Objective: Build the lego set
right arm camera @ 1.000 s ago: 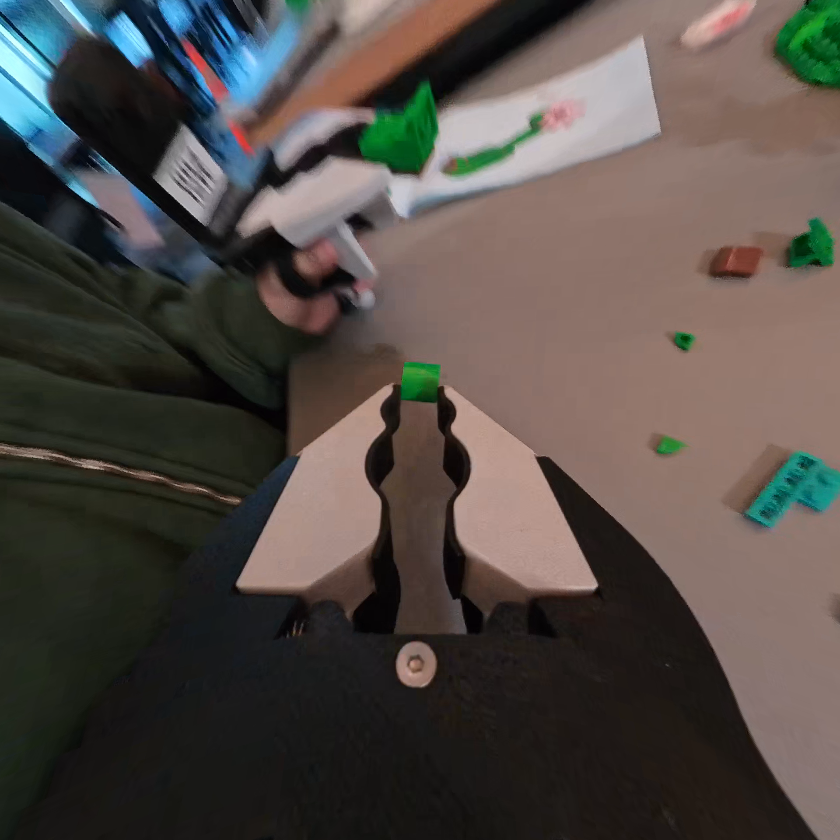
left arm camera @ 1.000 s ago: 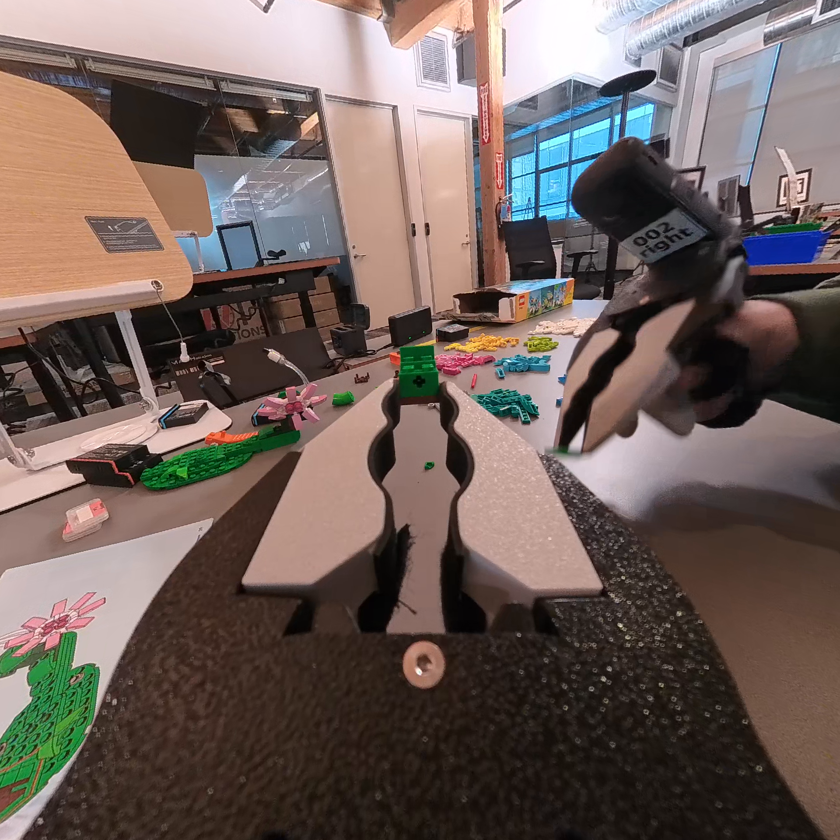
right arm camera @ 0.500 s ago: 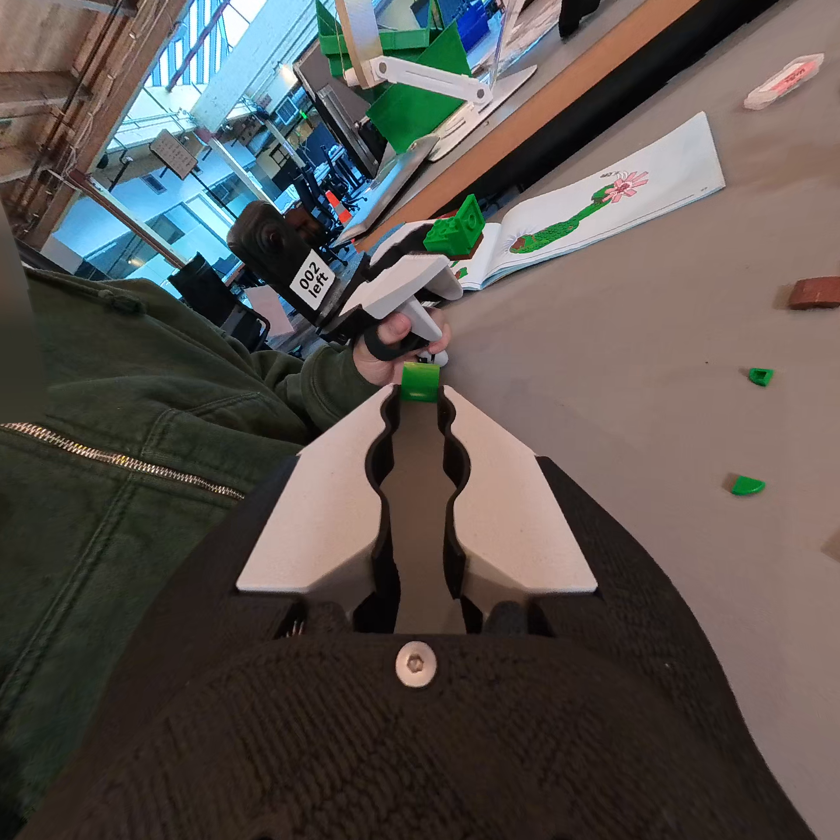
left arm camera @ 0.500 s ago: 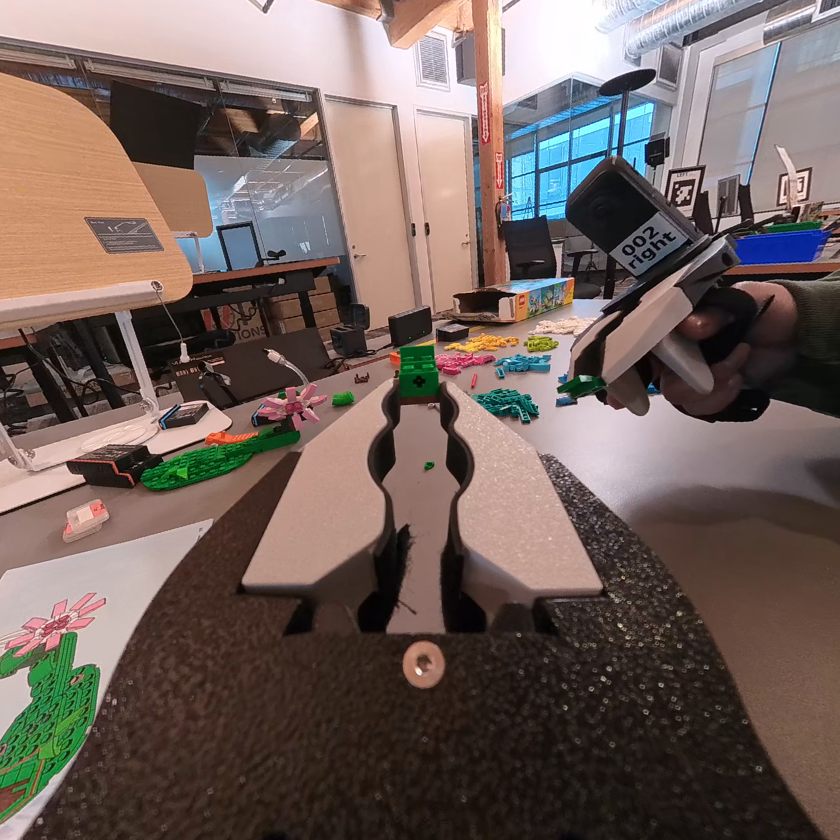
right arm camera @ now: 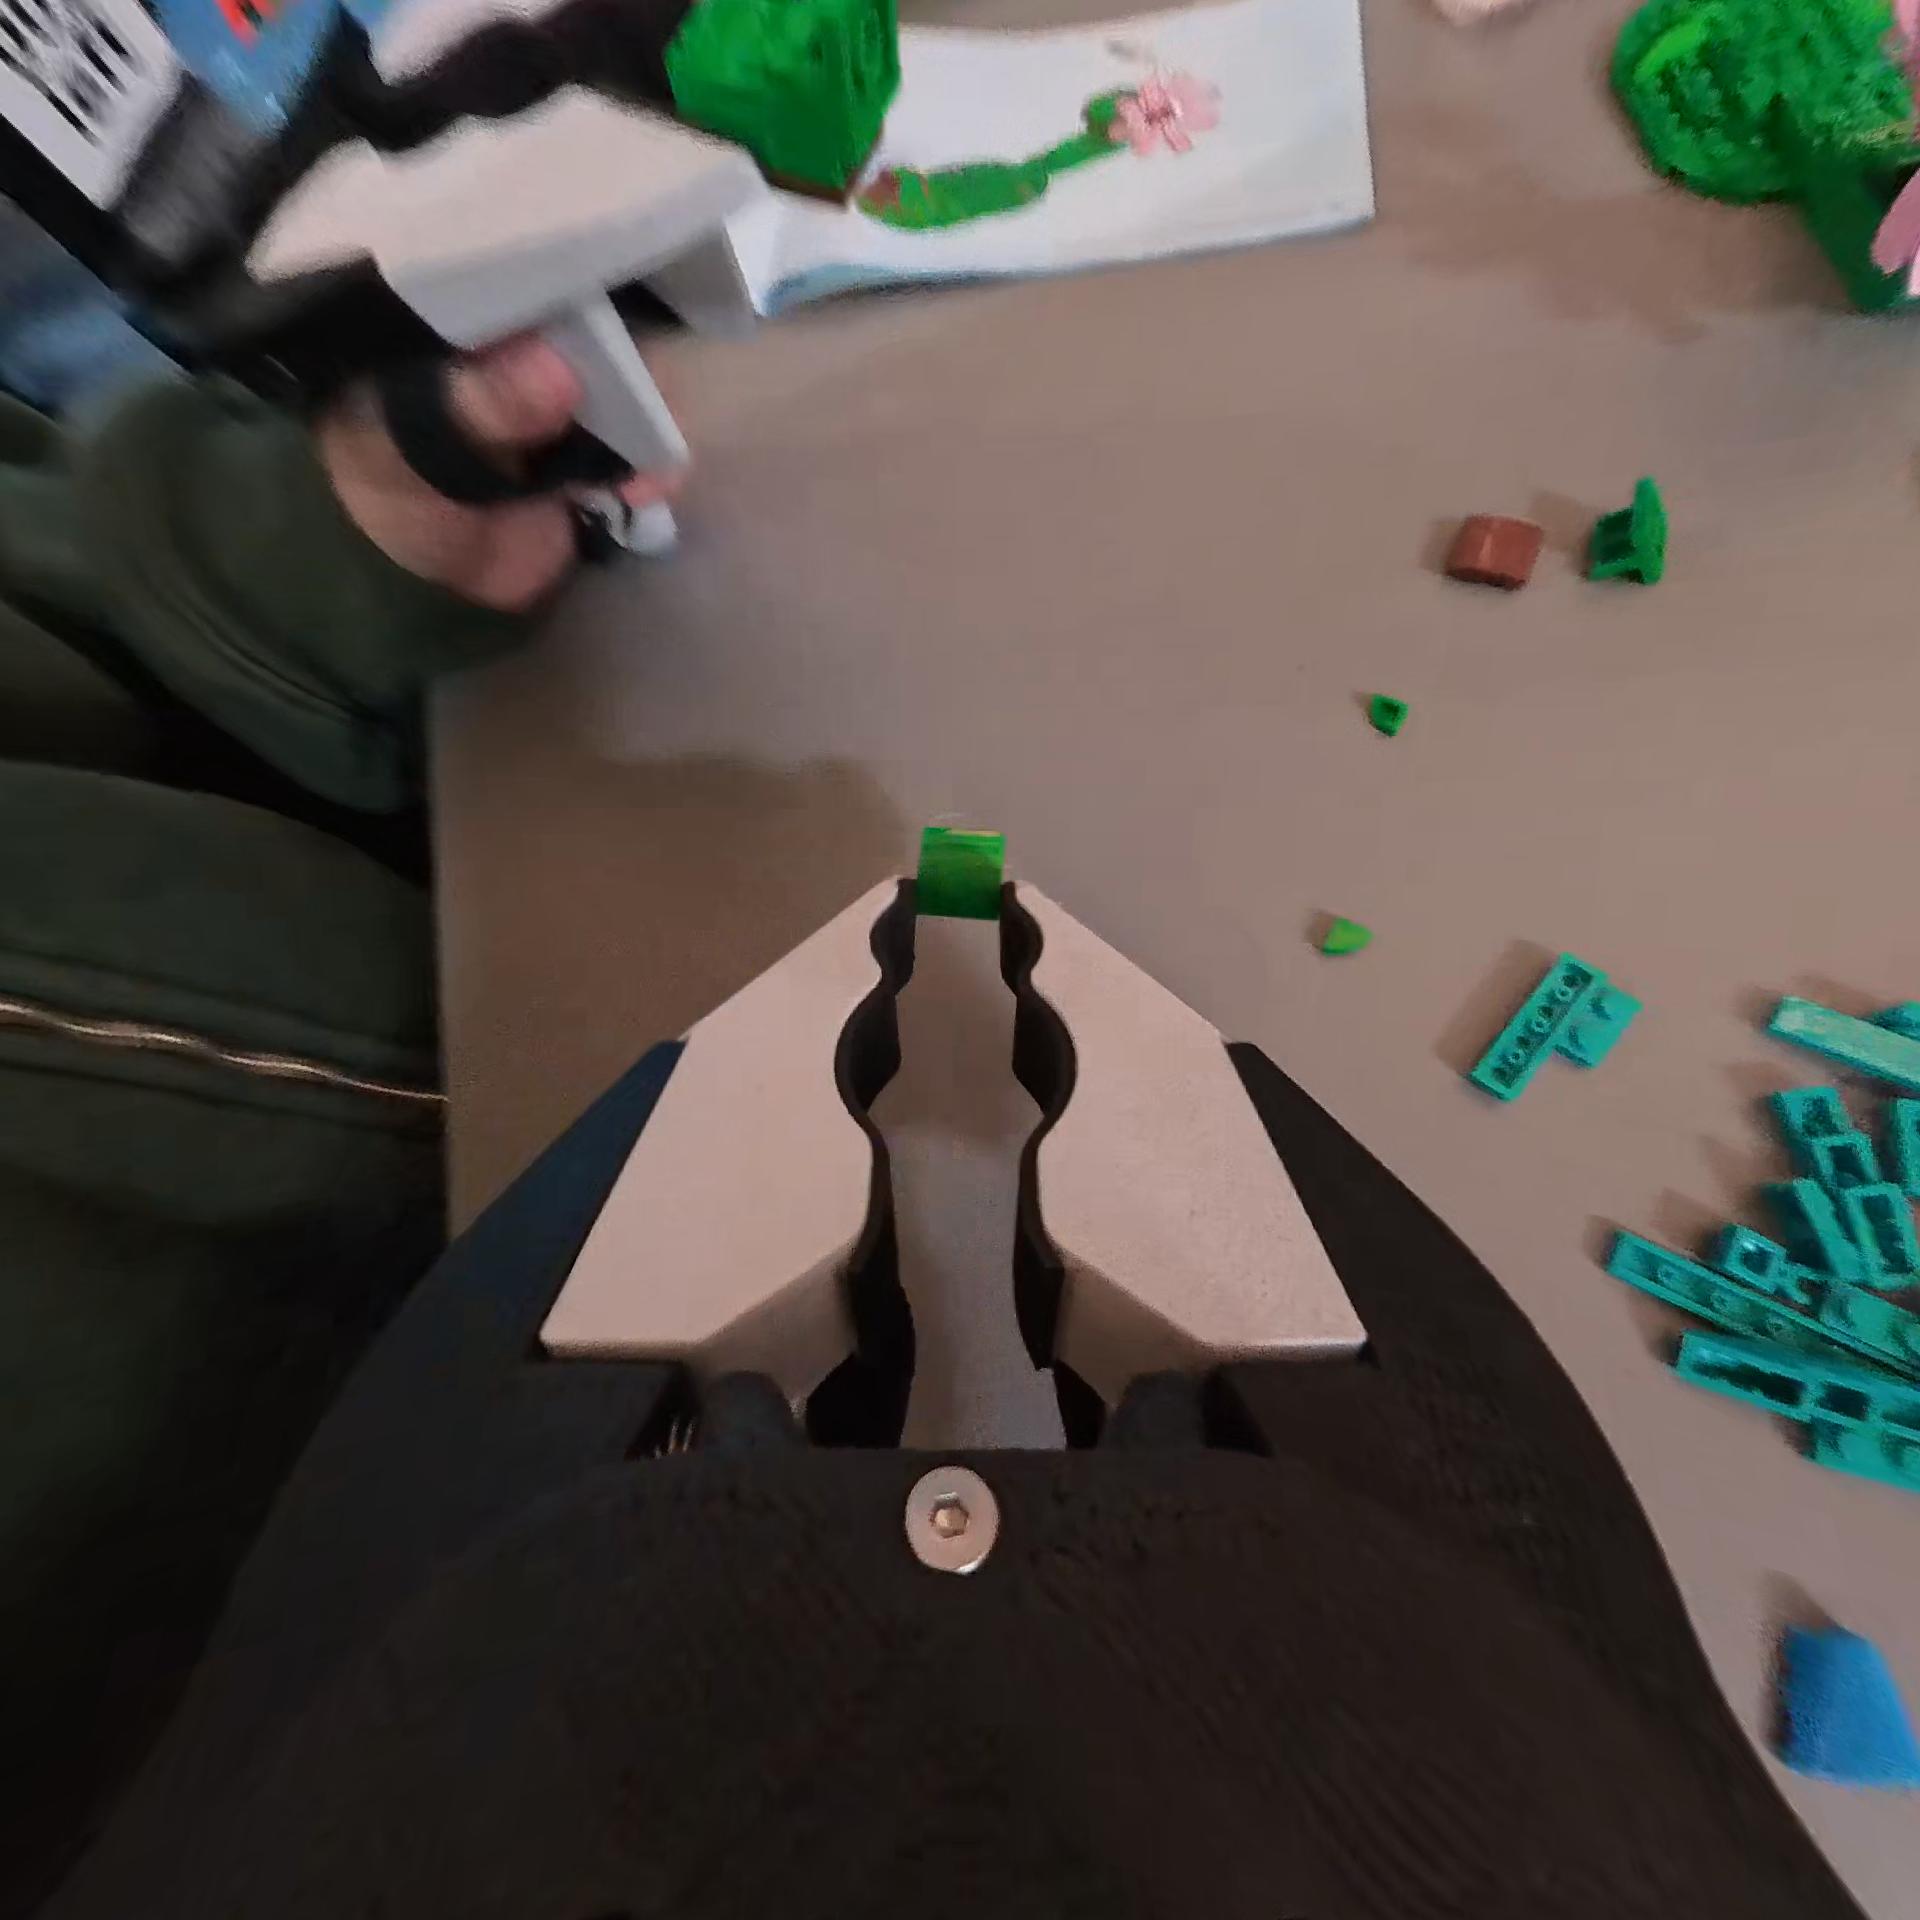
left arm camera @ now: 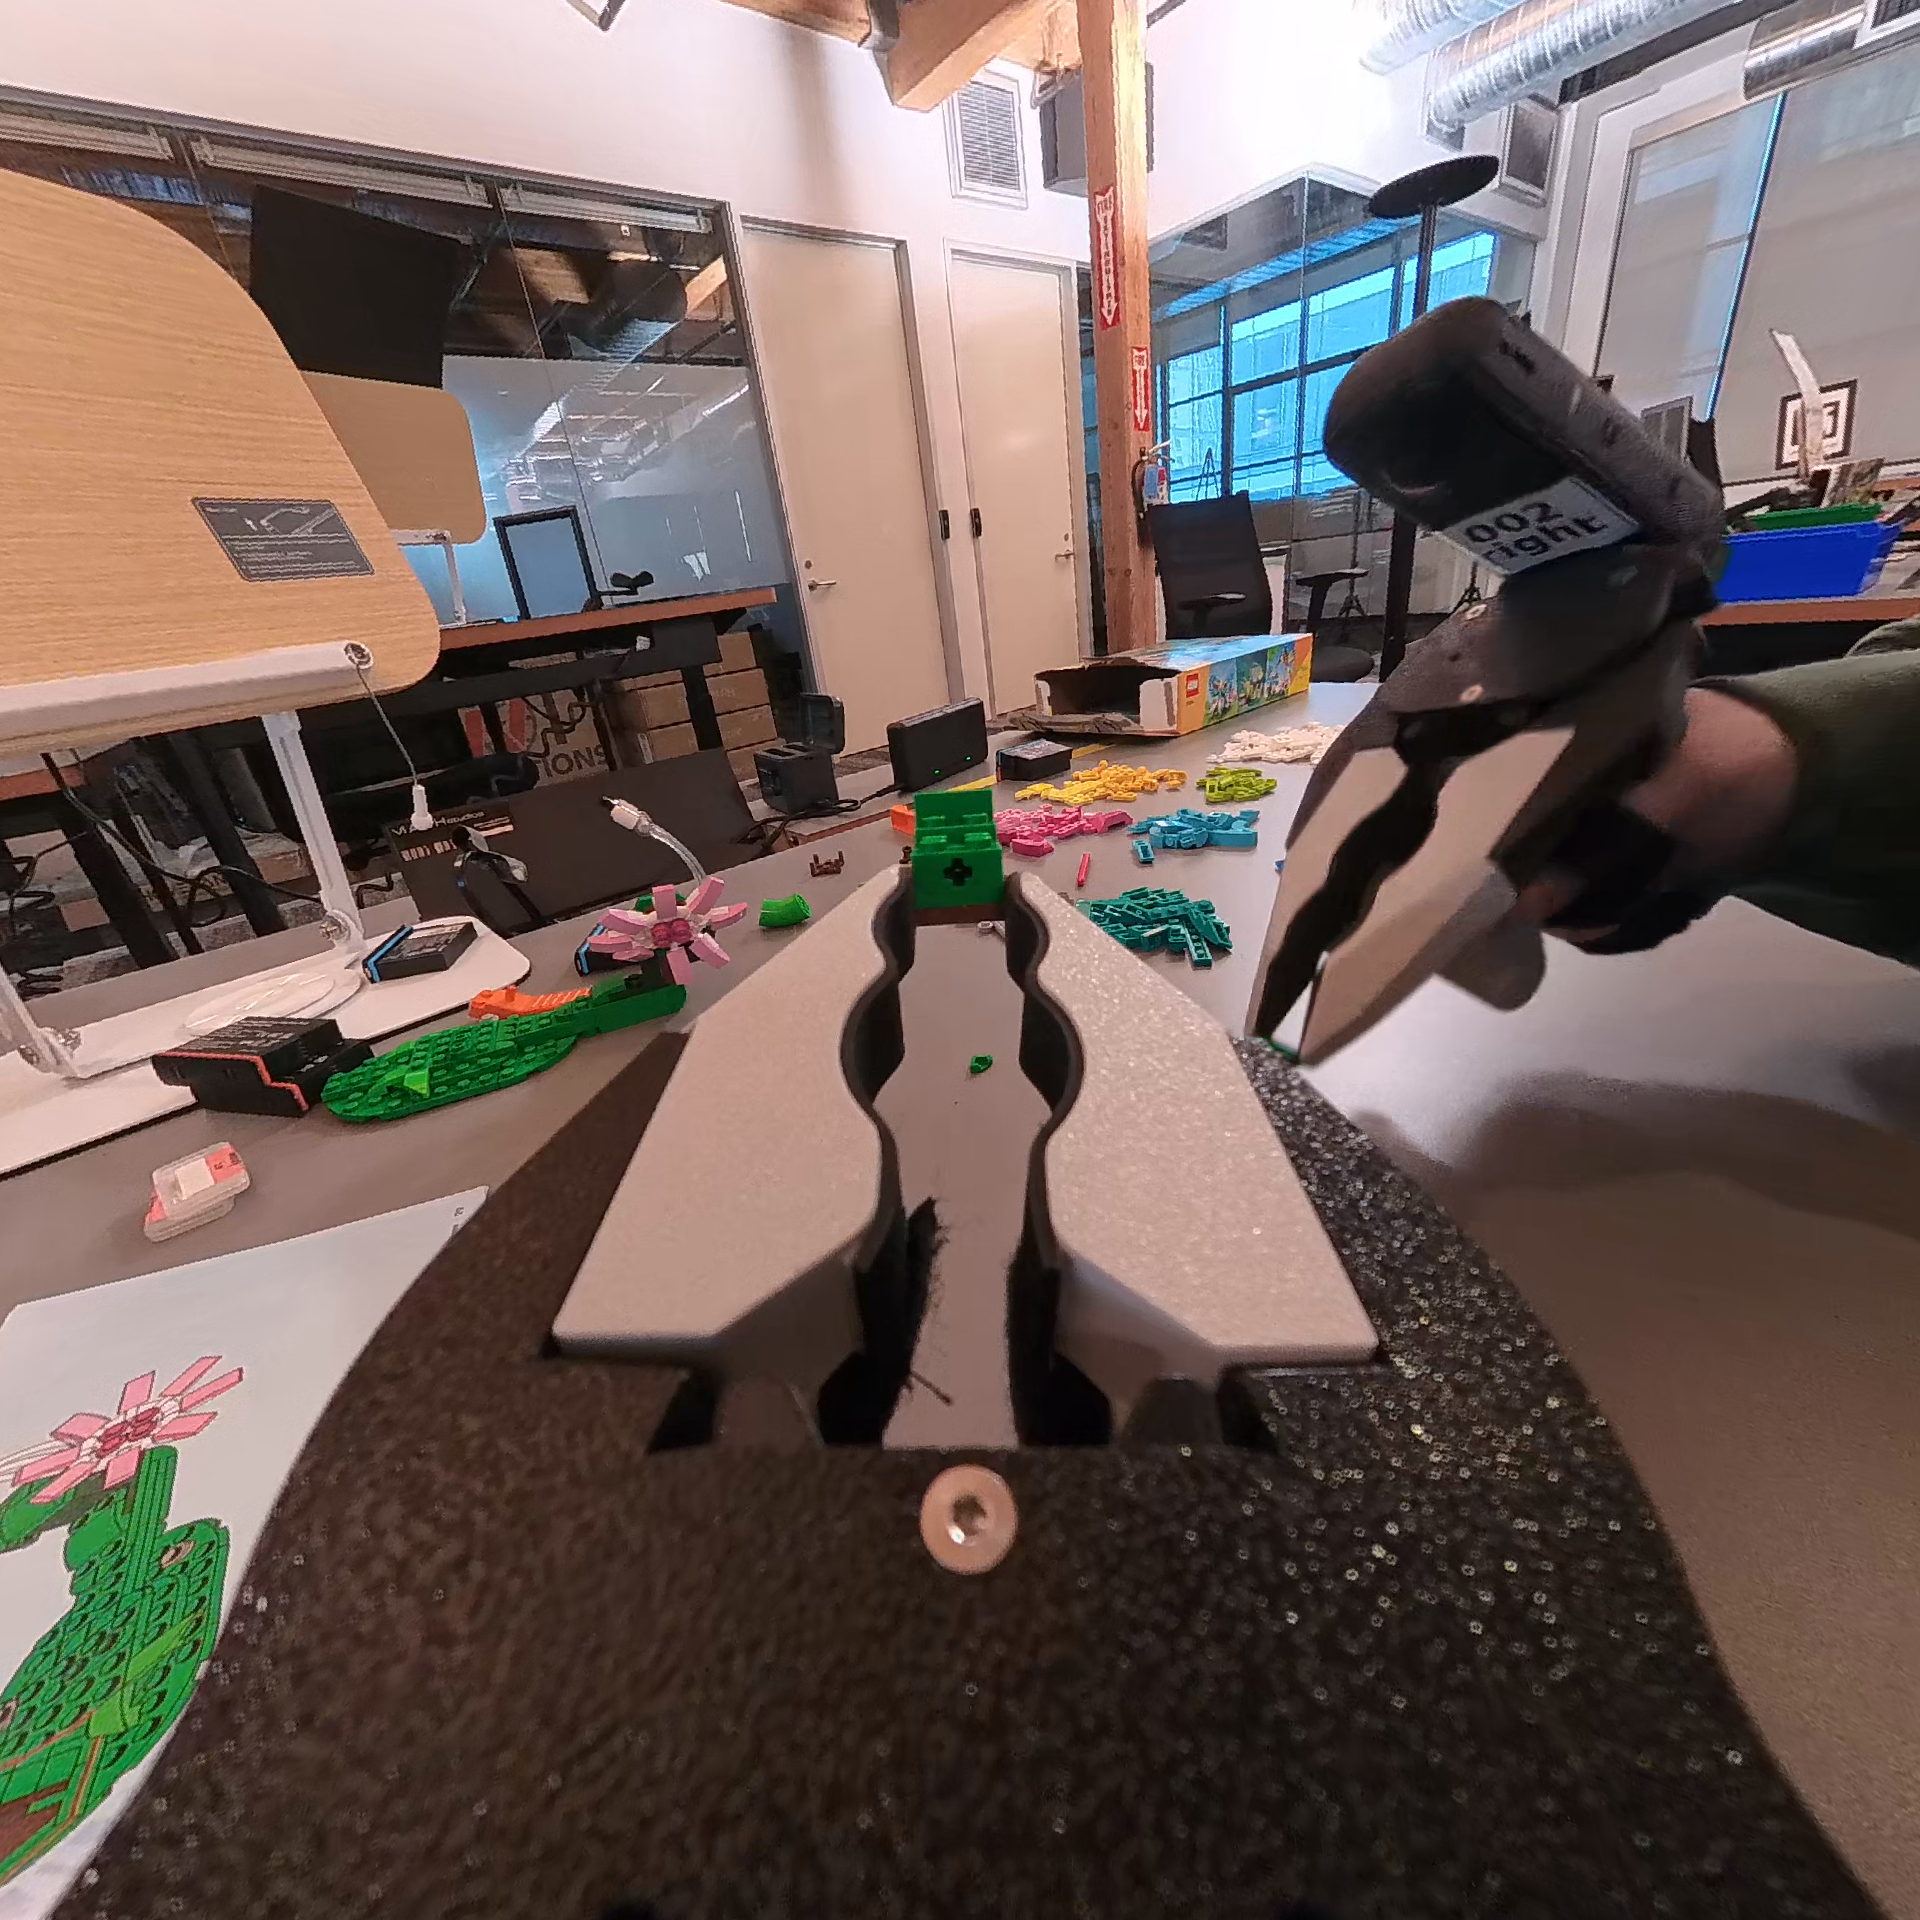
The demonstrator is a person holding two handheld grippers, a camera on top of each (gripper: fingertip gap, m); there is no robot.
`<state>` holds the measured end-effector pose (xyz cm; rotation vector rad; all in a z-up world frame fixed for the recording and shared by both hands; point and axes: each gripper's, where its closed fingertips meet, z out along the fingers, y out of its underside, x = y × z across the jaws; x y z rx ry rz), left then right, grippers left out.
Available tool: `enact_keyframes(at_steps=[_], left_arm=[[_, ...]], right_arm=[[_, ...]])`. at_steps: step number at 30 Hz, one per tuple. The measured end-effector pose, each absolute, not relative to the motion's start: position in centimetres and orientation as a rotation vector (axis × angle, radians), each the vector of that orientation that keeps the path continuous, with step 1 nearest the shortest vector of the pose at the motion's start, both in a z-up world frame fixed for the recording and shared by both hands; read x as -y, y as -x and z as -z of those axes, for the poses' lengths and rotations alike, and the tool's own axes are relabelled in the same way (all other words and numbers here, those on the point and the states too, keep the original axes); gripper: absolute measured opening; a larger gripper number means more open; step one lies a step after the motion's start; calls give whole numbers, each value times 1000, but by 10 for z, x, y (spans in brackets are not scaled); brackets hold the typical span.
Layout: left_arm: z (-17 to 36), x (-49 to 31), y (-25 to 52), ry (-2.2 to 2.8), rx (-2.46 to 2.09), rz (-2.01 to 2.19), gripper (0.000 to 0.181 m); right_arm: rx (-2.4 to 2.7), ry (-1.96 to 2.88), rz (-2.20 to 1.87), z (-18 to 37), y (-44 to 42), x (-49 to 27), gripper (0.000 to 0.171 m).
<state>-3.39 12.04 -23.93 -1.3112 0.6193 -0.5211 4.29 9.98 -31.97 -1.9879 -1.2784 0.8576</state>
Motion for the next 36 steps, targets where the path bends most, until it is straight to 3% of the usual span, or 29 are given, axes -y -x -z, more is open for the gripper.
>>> enact_keyframes(at_steps=[14,22,36], left_arm=[[239,-120,34,1311,-619,521,14],[239,-120,34,1311,-618,524,14],[239,-120,34,1312,-618,526,14]], right_arm=[[1461,2053,-572,348,-59,-101,14],[1472,2086,-598,353,-60,-97,21],[1568,2060,-825,350,-44,-66,19]])
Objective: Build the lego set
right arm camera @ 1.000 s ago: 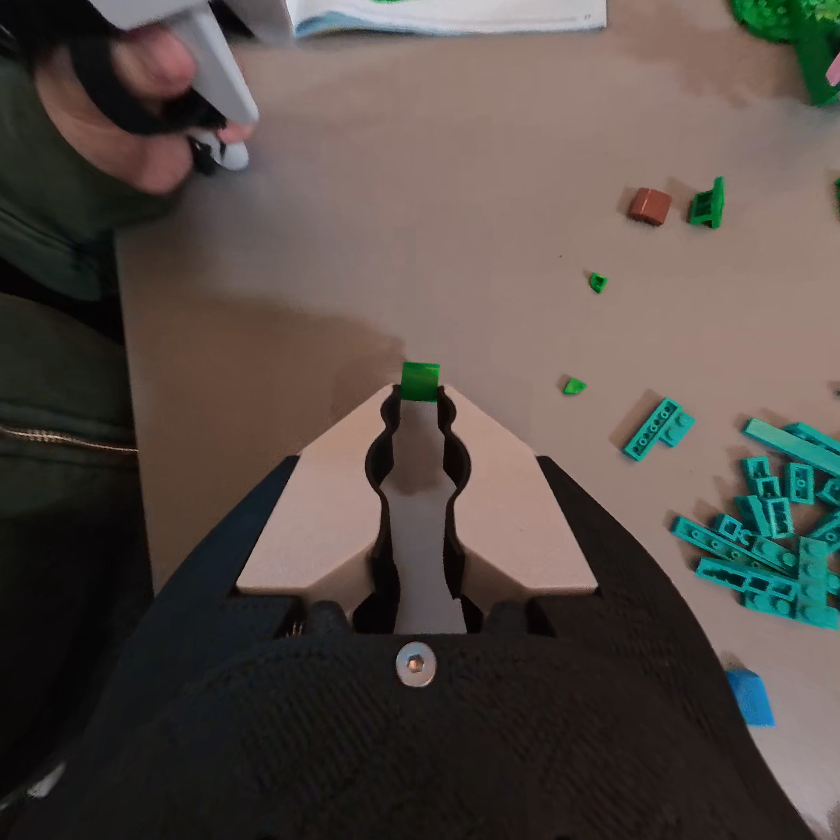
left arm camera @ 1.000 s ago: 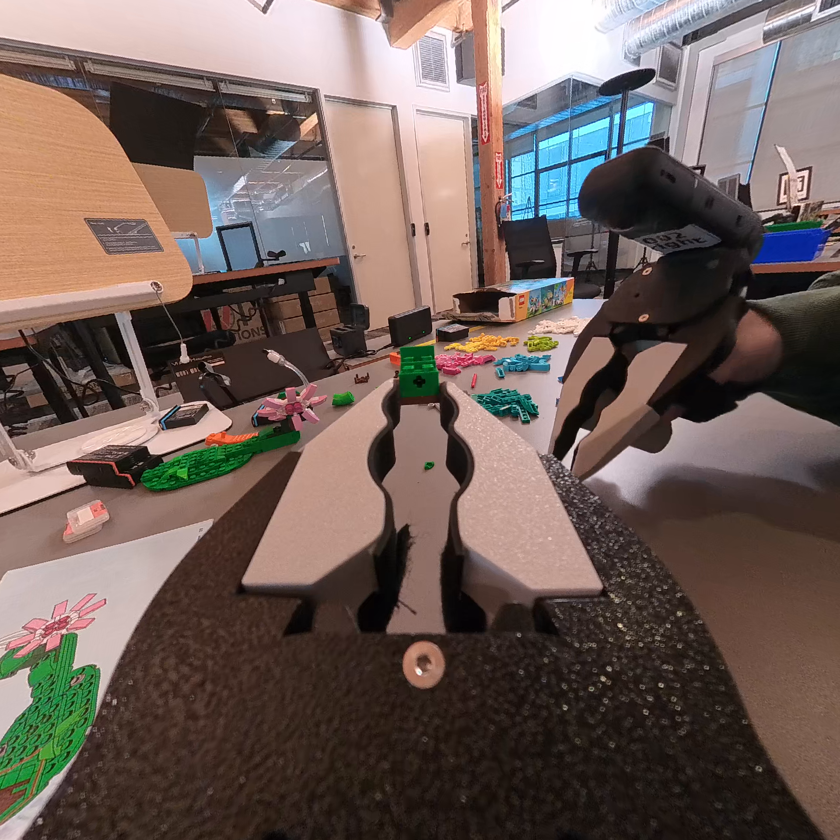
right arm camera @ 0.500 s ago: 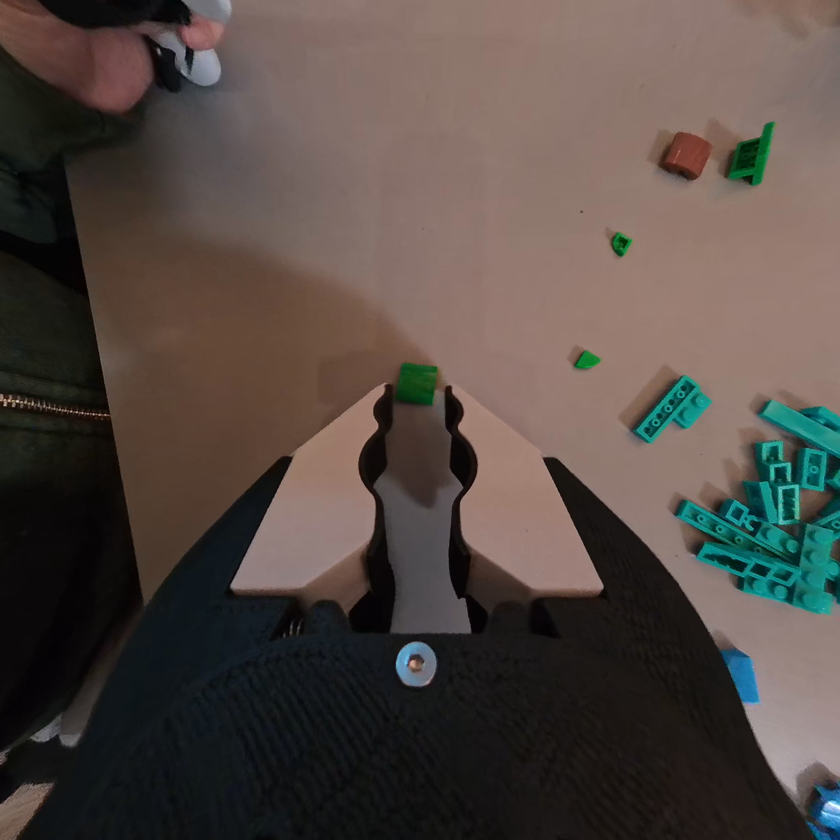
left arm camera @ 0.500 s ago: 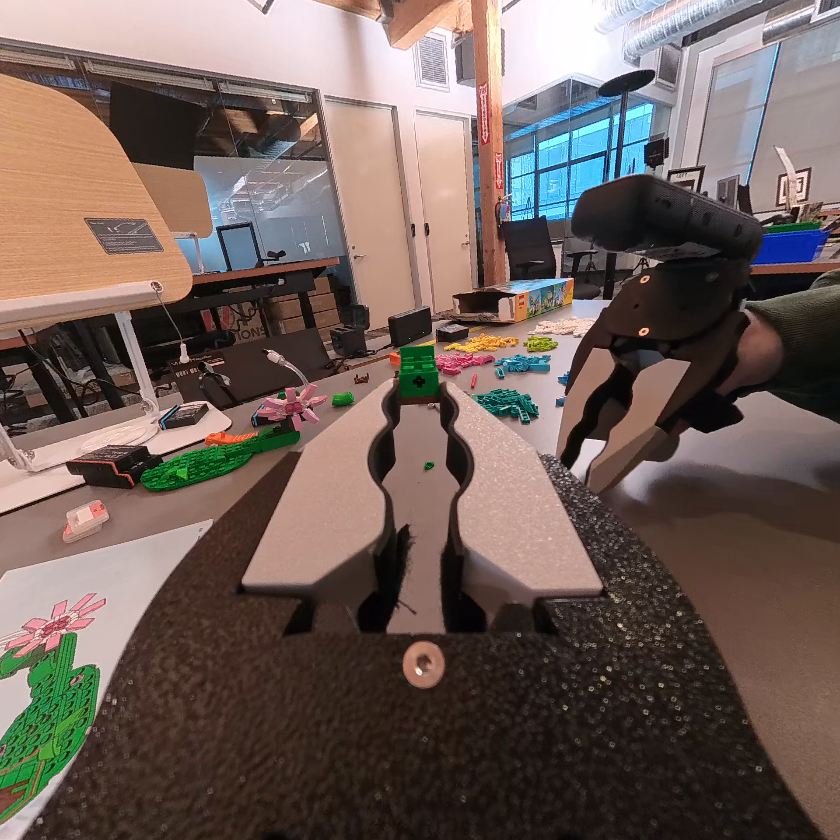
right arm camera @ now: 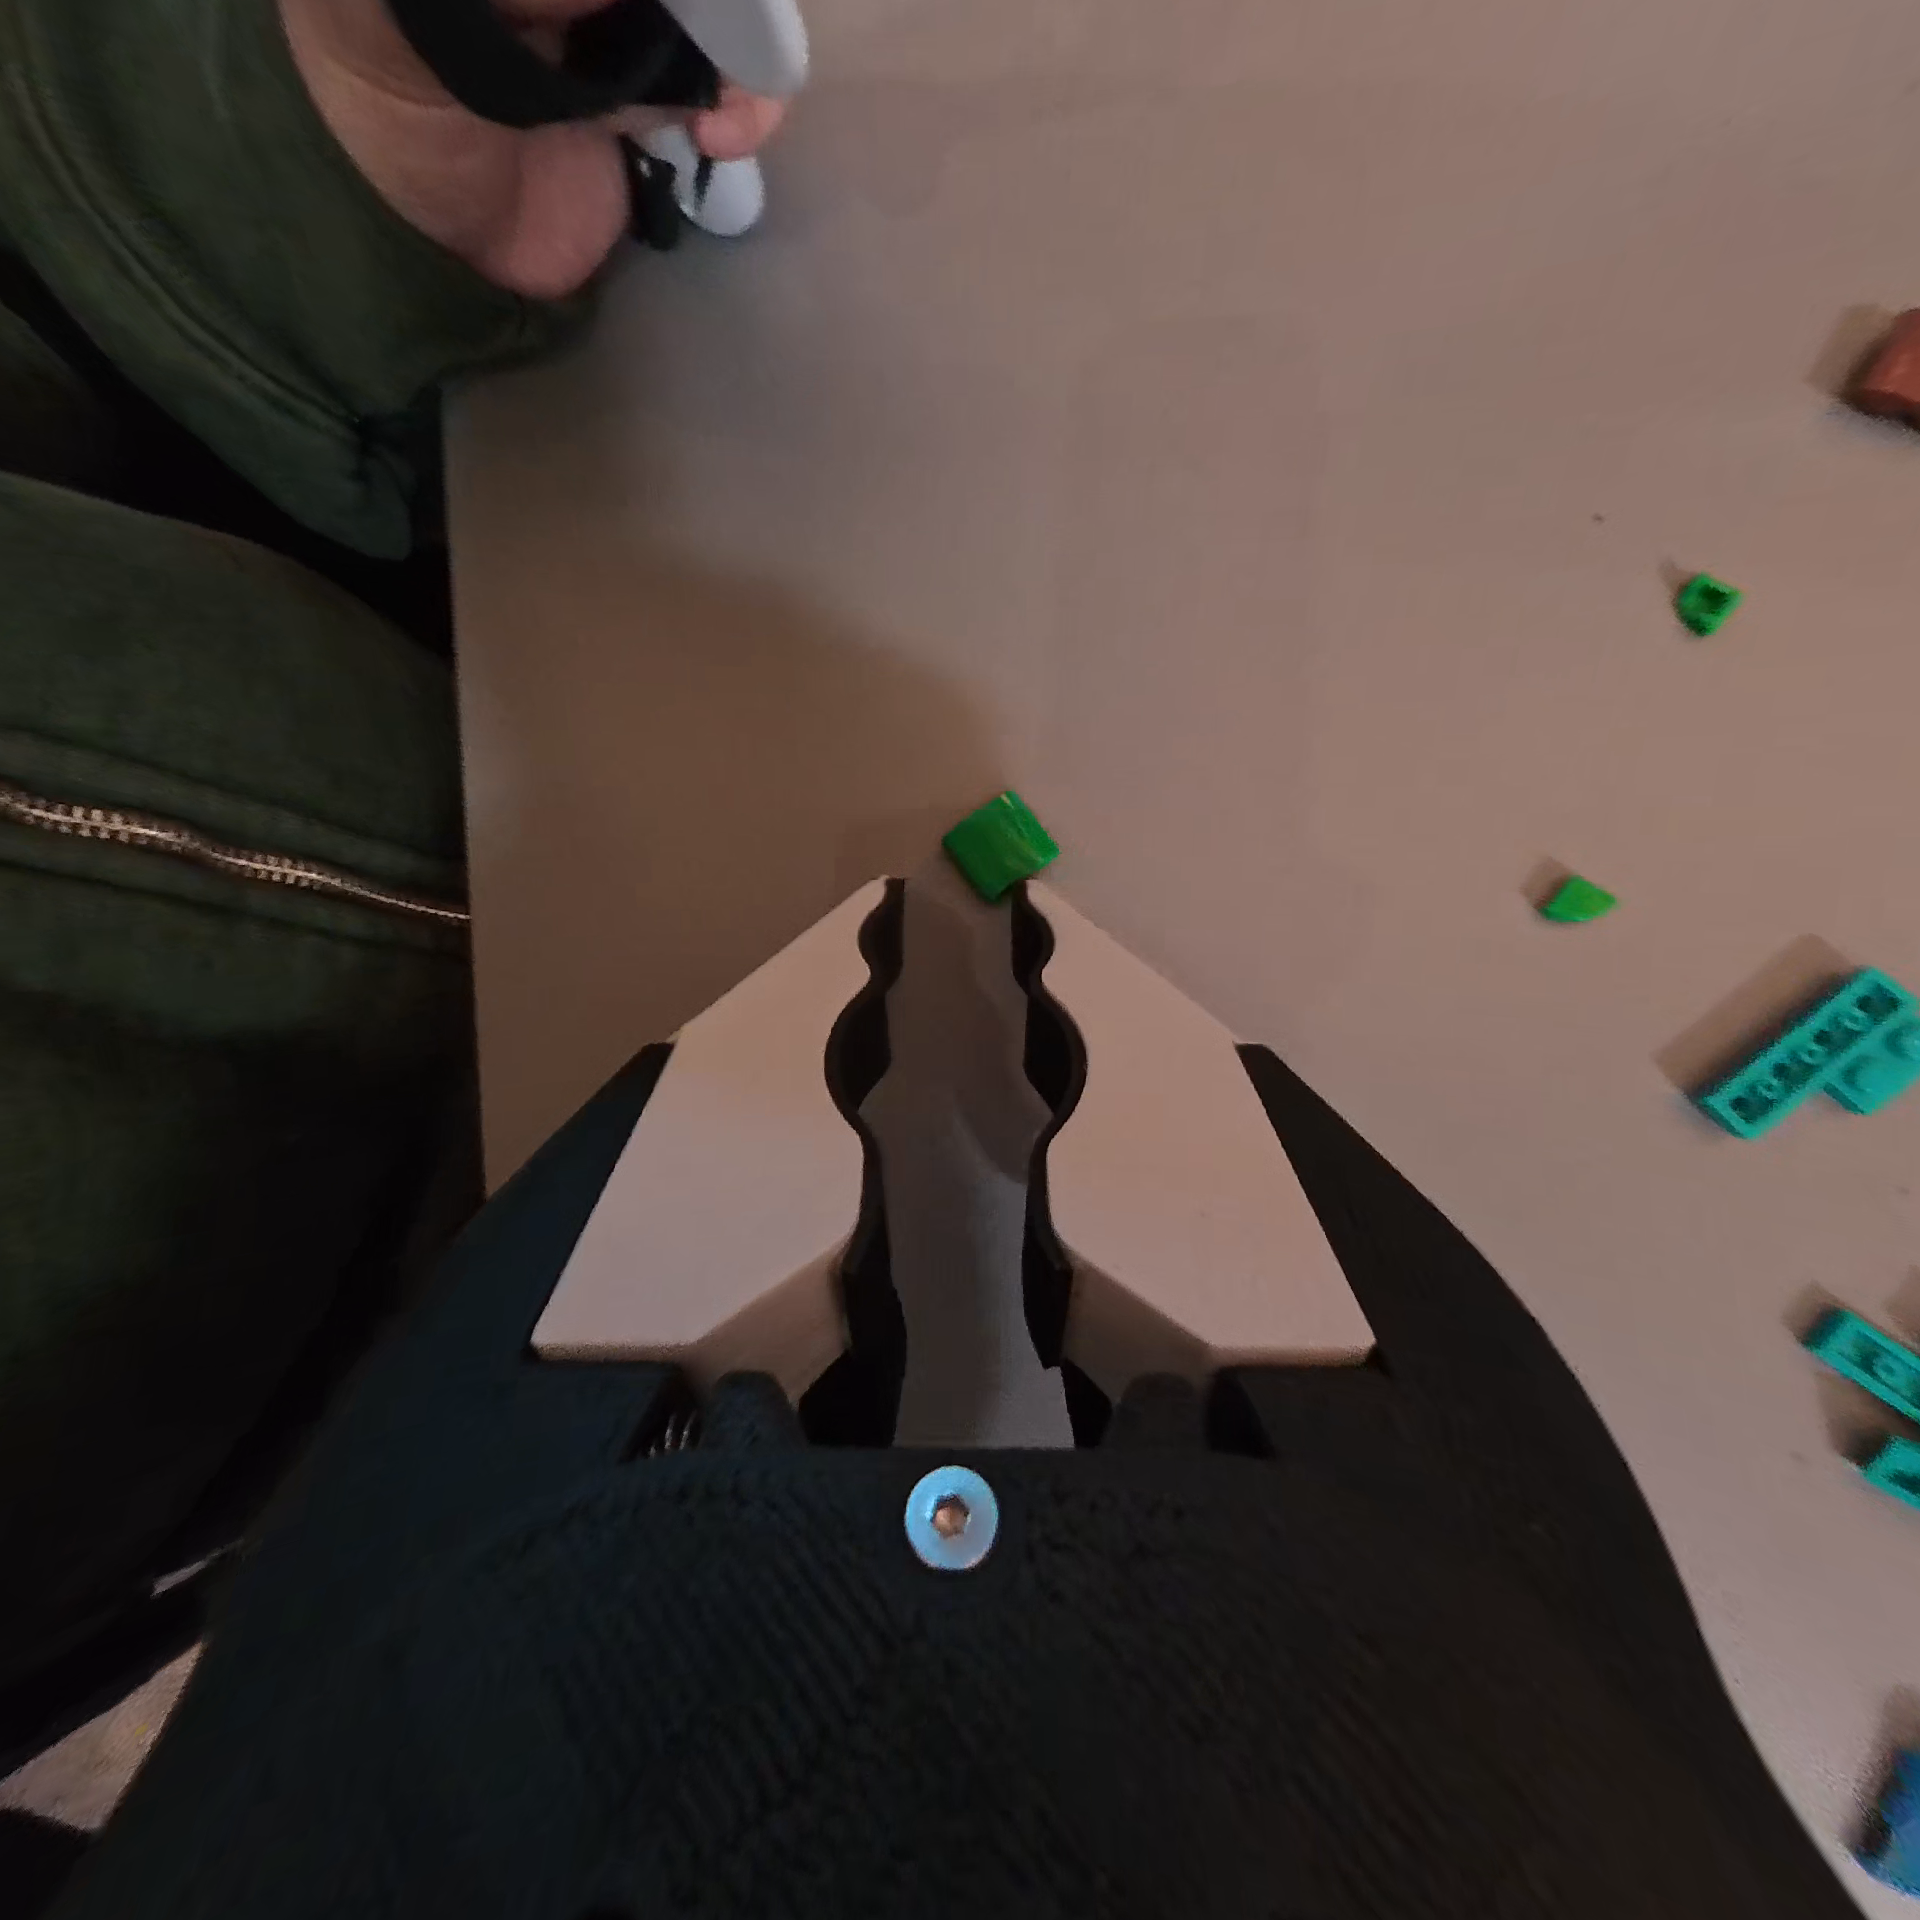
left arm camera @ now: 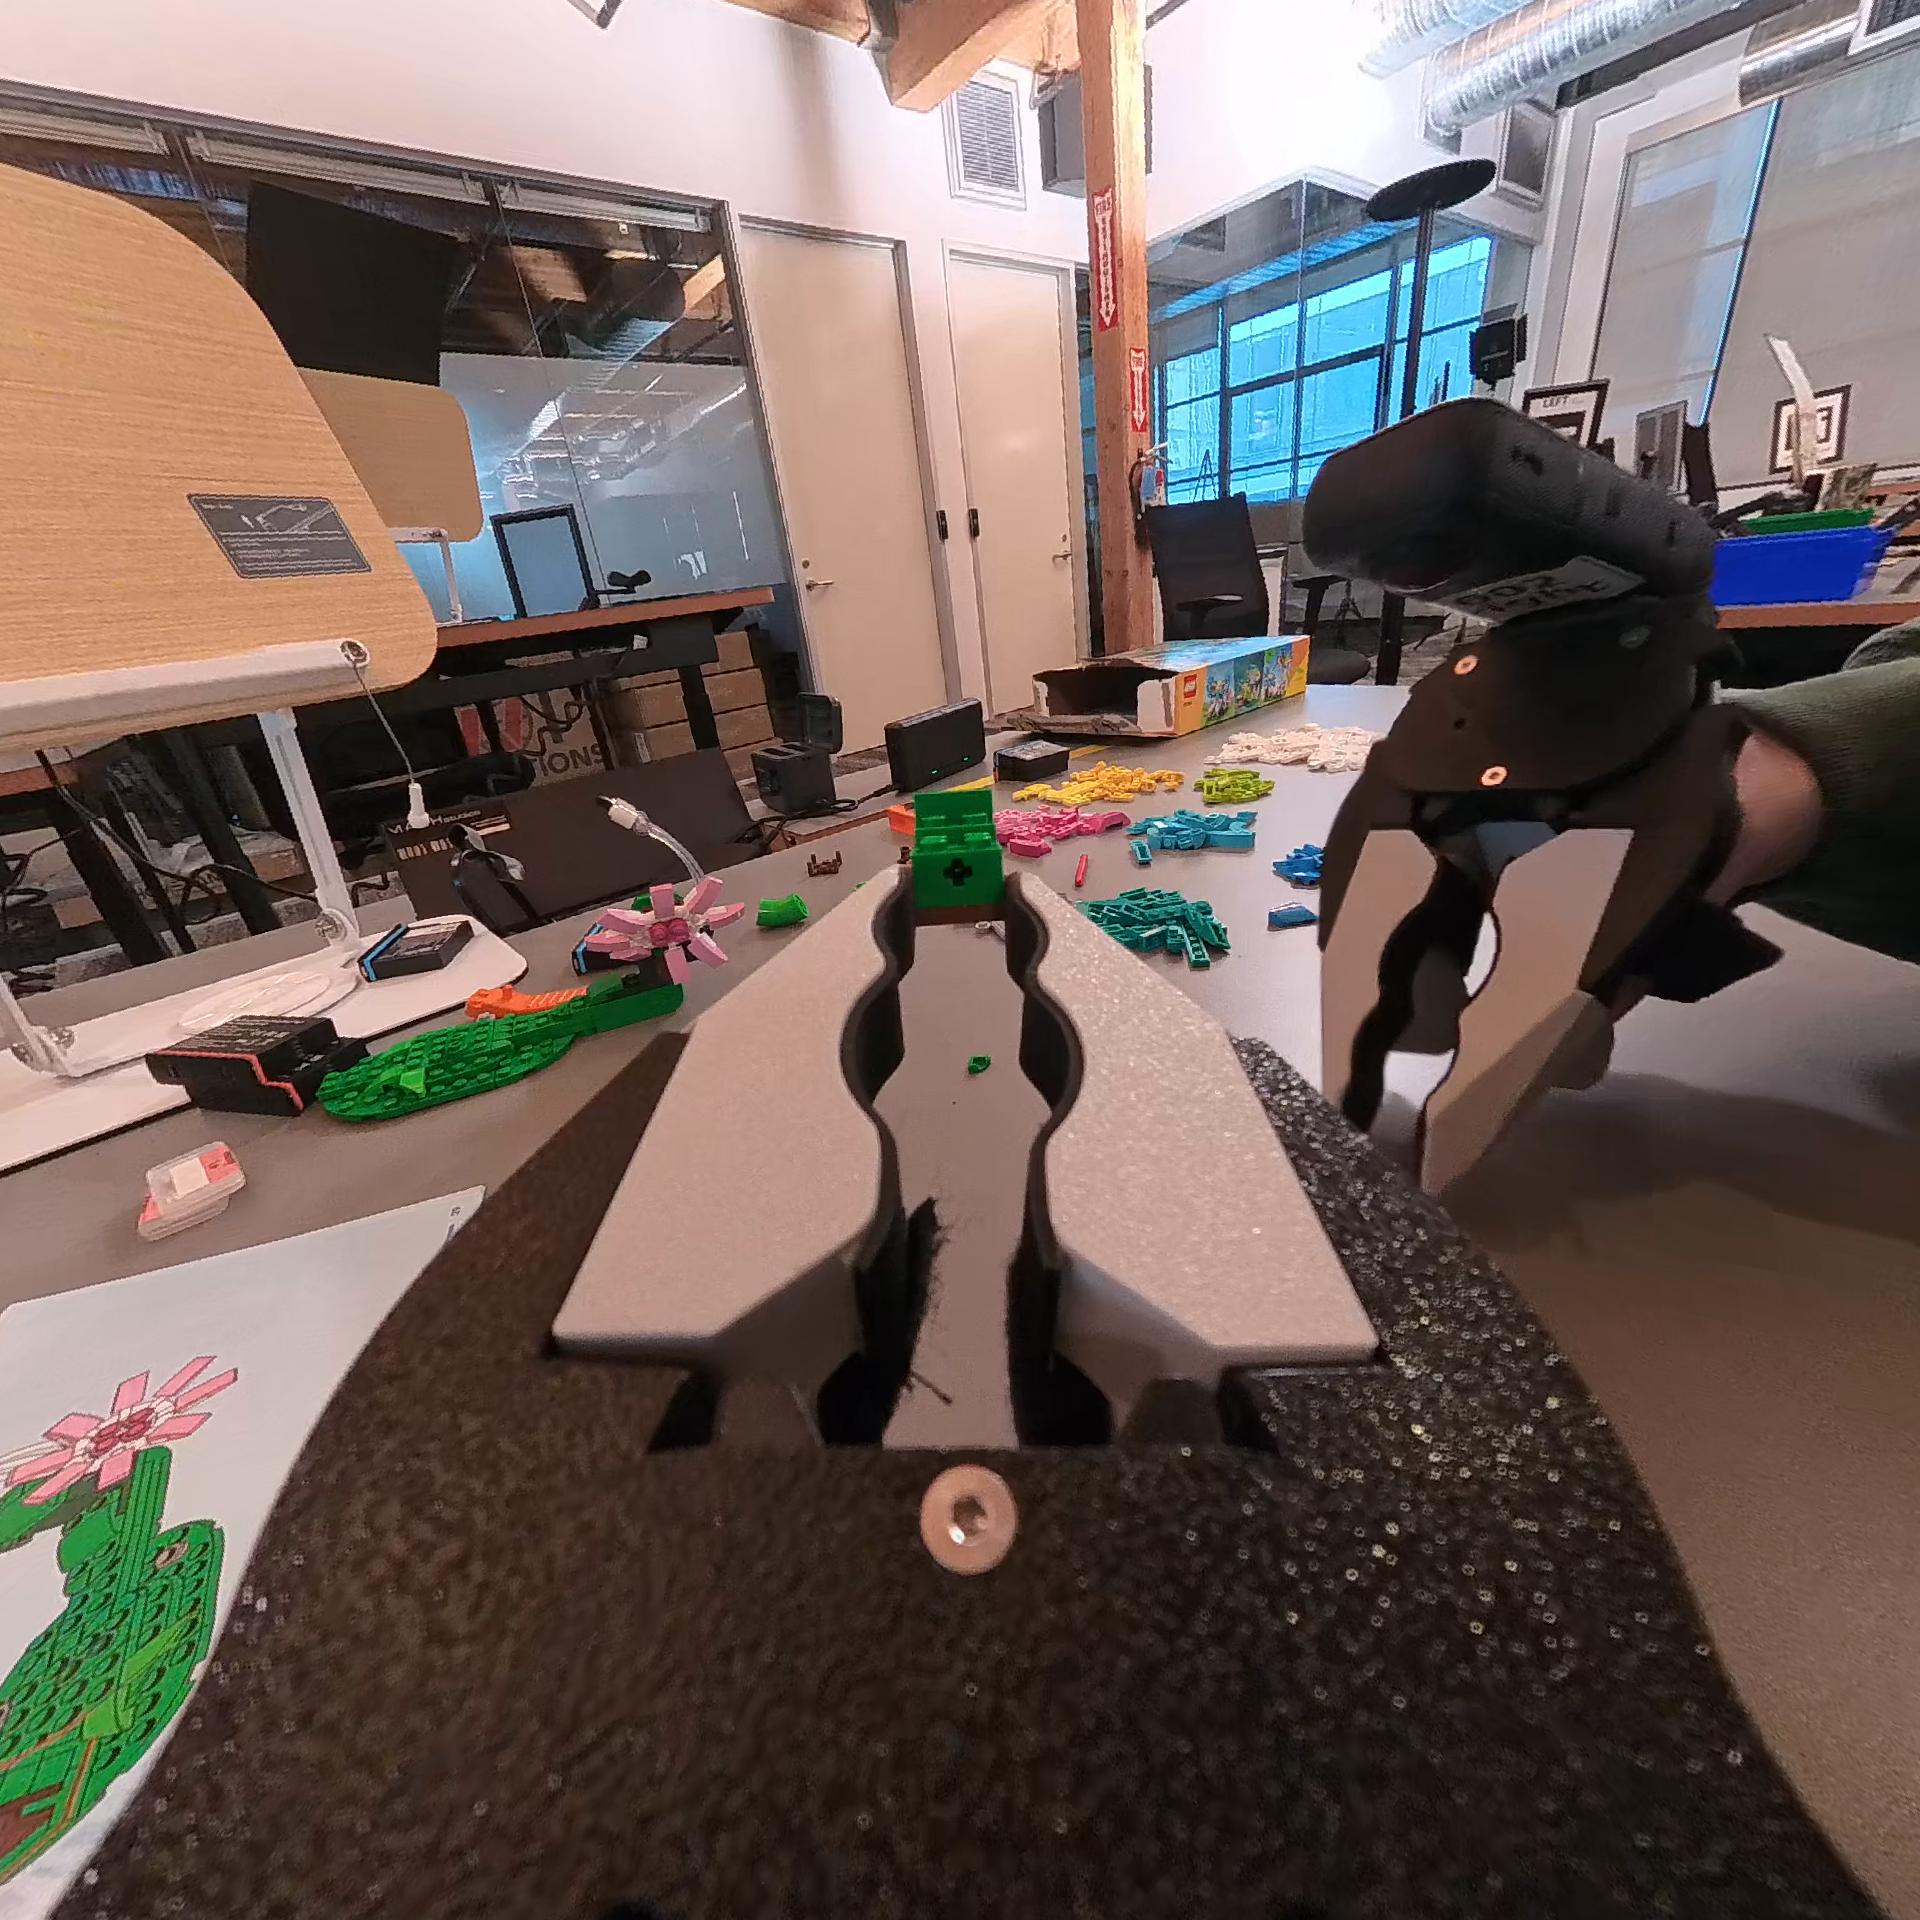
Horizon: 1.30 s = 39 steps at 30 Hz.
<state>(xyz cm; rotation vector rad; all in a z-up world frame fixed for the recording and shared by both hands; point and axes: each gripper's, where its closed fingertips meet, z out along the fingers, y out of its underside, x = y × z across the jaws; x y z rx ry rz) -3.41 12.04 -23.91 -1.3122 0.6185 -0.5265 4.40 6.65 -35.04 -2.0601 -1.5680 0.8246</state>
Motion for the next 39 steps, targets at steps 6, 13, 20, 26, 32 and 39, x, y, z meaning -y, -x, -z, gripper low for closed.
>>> enact_keyframes(at_steps=[6,13,20,26,32,39], left_arm=[[239,-120,34,1313,-620,528,14],[239,-120,34,1314,-621,529,14],[240,-120,32,1314,-632,524,14],[240,-120,33,1315,-630,525,14],[241,-120,32,1316,-634,524,14],[241,-120,33,1316,-633,528,14]], right_arm=[[1599,2043,-873,348,-41,-59,17],[1656,1866,-954,339,-18,-44,19],[1891,1610,-814,337,-24,-66,34],[2187,1433,-755,346,-25,-71,28],[2351,1381,-755,347,-23,-73,29],[2384,1409,-795,353,-25,-71,21]])
